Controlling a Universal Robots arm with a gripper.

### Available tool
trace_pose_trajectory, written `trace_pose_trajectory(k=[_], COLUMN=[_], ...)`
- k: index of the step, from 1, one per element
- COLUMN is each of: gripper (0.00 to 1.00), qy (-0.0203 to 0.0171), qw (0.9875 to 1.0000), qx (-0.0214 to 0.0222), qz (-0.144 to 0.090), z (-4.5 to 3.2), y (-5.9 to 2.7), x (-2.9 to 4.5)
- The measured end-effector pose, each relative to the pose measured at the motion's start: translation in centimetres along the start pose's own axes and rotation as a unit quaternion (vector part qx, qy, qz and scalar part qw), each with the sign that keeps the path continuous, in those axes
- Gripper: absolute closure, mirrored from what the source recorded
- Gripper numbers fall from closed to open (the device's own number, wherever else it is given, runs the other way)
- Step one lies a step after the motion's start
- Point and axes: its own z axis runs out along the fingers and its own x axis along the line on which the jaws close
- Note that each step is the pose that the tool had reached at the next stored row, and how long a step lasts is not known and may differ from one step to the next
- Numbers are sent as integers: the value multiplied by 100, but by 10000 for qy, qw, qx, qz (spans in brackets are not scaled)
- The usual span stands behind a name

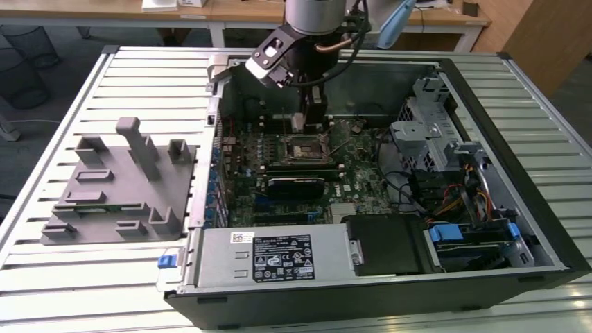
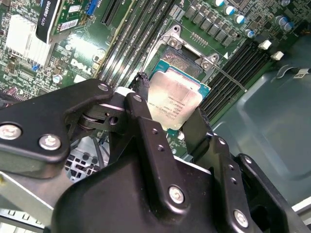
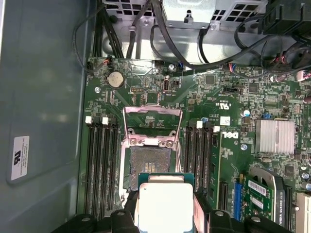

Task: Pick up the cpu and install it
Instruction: 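Place the cpu into insertion slot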

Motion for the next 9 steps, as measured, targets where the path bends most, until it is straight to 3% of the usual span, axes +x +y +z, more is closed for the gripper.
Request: trace_pose_trajectory(k=[9], gripper=[47], qy=[0], qw=[10000], qx=[0], qz=[0], z=[49], y=[-2], x=[0])
